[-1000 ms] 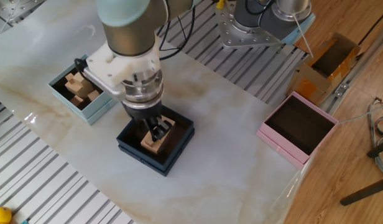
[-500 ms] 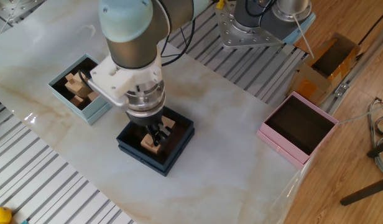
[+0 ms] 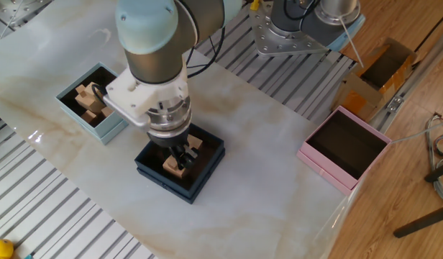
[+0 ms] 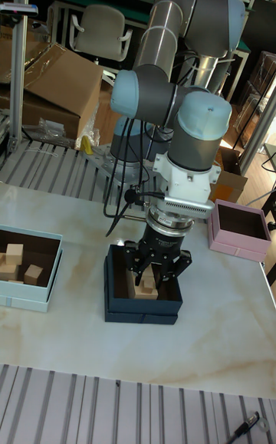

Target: Move an object from one box to another

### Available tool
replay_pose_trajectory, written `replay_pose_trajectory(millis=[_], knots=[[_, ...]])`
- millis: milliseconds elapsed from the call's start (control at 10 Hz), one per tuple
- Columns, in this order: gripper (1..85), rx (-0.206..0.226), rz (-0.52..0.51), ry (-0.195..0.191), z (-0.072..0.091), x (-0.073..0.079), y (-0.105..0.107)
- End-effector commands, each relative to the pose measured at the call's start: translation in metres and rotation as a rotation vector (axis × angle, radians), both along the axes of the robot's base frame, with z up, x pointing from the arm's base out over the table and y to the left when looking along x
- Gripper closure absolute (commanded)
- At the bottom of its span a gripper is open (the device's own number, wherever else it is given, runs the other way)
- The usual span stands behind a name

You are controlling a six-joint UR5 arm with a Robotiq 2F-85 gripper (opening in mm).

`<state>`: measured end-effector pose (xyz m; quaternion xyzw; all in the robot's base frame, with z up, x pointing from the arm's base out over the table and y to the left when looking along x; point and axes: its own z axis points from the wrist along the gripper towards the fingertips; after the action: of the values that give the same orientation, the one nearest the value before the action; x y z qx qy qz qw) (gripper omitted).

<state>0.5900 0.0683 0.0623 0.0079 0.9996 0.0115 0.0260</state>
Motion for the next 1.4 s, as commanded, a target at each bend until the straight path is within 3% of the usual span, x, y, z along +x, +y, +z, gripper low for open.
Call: replay_pose_trajectory(millis=[0,100,200,400,600,700,1000,1100,1200,1300], knots=[[45.7,-0.008,0.001,-0.023,-0.001,0.005,0.004],[75.3,-0.027,-0.011,-0.027,0.001,0.006,0.000],[84.3,-0.028,-0.014,-0.029,0.004,0.006,-0.001],[84.3,-0.007,0.011,-0.037,0.019,0.002,0.001],[84.3,-0.026,0.065,-0.023,0.050,-0.012,-0.005],[84.3,-0.012,0.083,-0.025,0.062,-0.014,0.000],[84.3,0.016,0.091,-0.074,0.063,-0.002,0.008],[84.3,-0.036,0.080,-0.095,0.064,0.004,-0.006],[84.3,-0.069,0.106,-0.101,0.067,-0.002,-0.026],[84.3,-0.066,0.179,-0.100,0.075,-0.009,-0.050]])
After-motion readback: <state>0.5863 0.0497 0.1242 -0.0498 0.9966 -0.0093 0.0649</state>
